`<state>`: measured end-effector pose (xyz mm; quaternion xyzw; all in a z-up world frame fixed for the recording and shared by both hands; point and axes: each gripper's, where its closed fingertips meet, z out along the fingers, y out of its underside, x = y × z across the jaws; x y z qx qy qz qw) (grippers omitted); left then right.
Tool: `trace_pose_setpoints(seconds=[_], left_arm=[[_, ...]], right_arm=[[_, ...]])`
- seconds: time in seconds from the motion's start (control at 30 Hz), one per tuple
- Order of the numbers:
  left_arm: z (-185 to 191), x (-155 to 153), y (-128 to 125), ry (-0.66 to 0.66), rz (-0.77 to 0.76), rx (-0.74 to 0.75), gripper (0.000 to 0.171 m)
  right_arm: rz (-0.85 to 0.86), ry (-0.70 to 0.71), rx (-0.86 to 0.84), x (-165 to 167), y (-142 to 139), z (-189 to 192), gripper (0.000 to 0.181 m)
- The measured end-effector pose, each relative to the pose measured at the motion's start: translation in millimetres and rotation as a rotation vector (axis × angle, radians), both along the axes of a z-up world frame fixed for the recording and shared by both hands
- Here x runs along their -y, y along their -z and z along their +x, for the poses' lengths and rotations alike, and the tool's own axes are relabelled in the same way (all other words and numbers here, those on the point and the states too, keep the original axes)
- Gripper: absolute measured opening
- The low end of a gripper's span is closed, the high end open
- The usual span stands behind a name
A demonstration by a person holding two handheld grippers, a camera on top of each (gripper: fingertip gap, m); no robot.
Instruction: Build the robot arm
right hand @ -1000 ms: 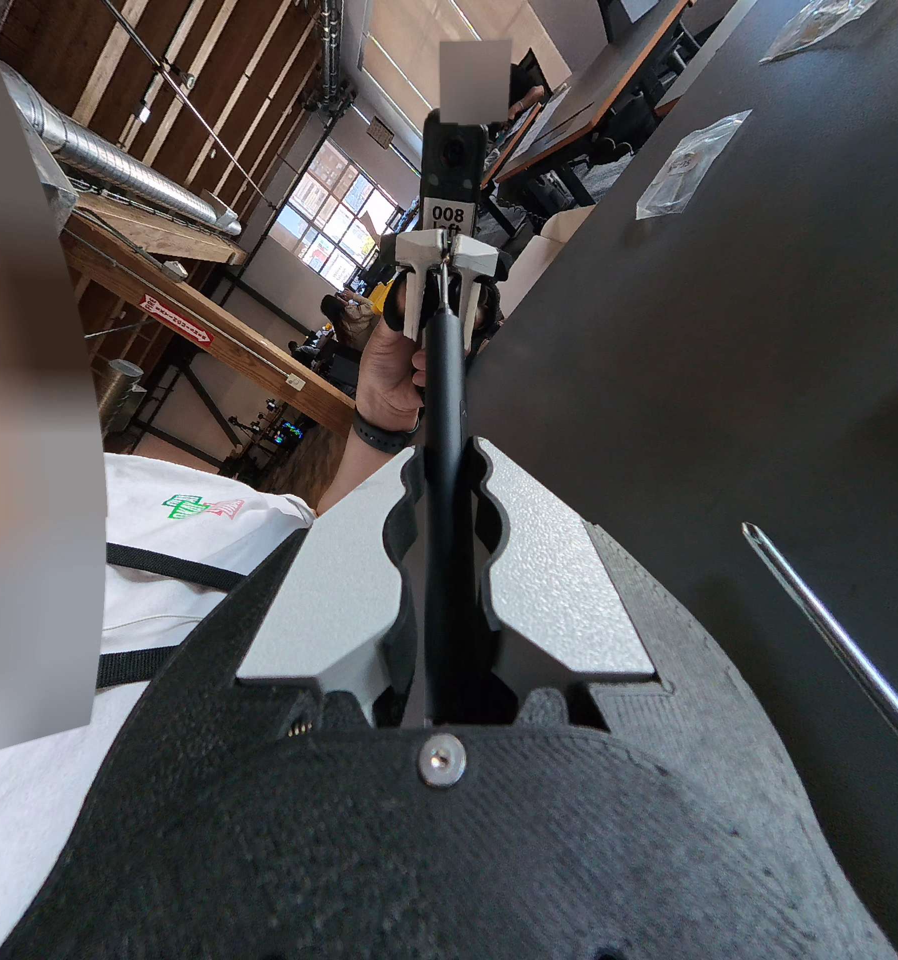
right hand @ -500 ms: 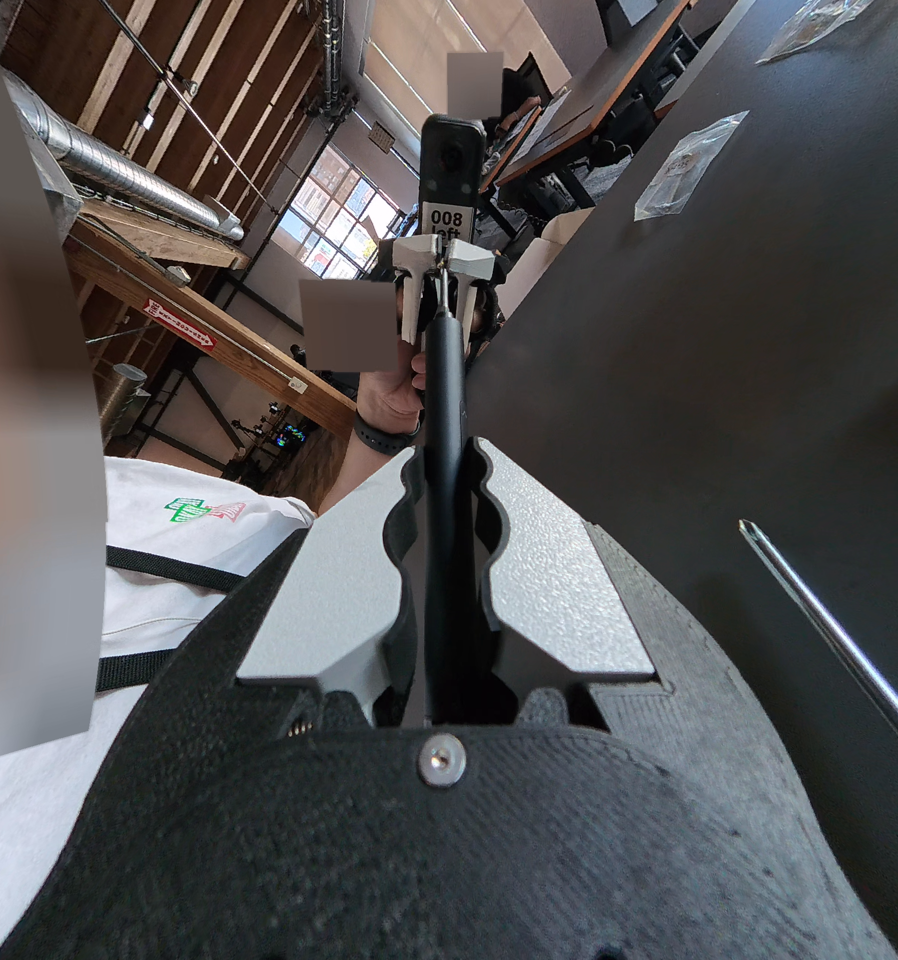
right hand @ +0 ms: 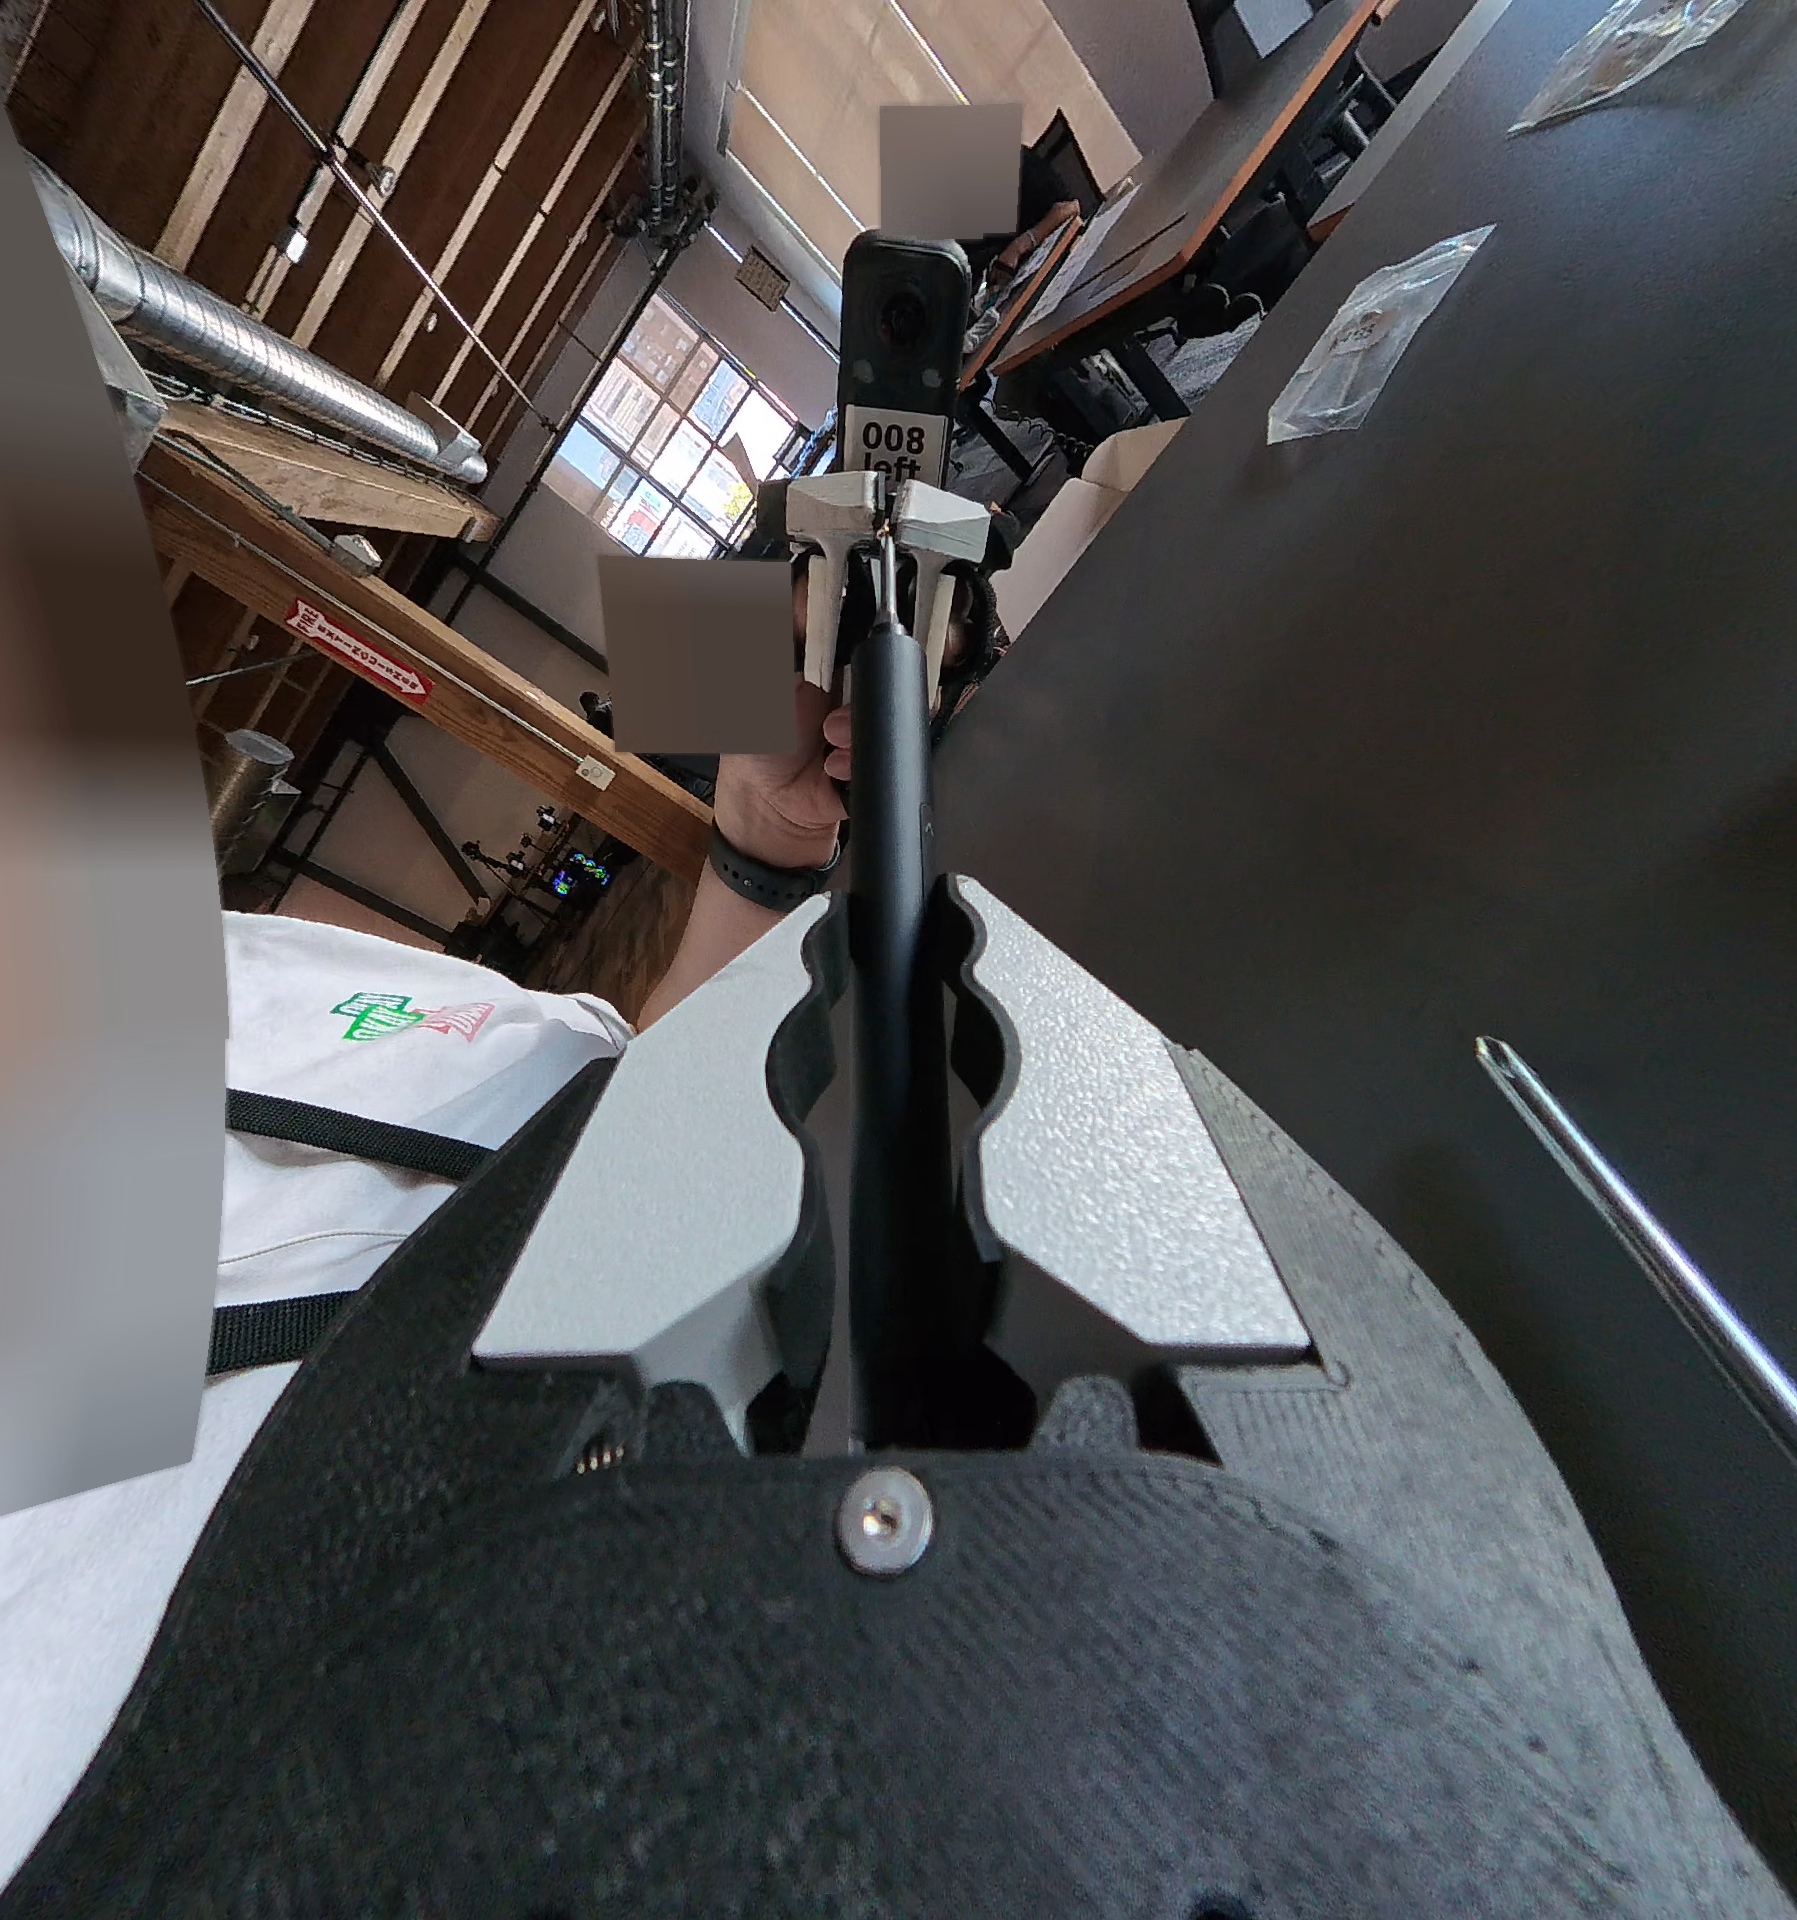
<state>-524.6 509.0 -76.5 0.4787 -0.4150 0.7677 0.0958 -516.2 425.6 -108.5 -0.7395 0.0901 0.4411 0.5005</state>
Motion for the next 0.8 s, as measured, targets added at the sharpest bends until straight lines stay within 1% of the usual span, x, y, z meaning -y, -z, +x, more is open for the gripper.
trace_pose_setpoints(seconds=[0.37,0.63,0.8], left_arm=[[2.4,0.0,2.4,-0.02,0.033,-0.01,0.0],[1.1,3.4,0.8,-0.042,0.124,0.032,0.0],[-2.5,5.3,4.8,-0.01,0.156,0.012,0.0]], right_arm=[[-0.023,0.005,-0.002,-0.2,3.2,0.6,0.015],[-0.044,-0.051,-0.087,3.4,2.3,-3.8,0.015],[-0.058,-0.058,-0.112,5.0,3.0,-2.9,0.015]])
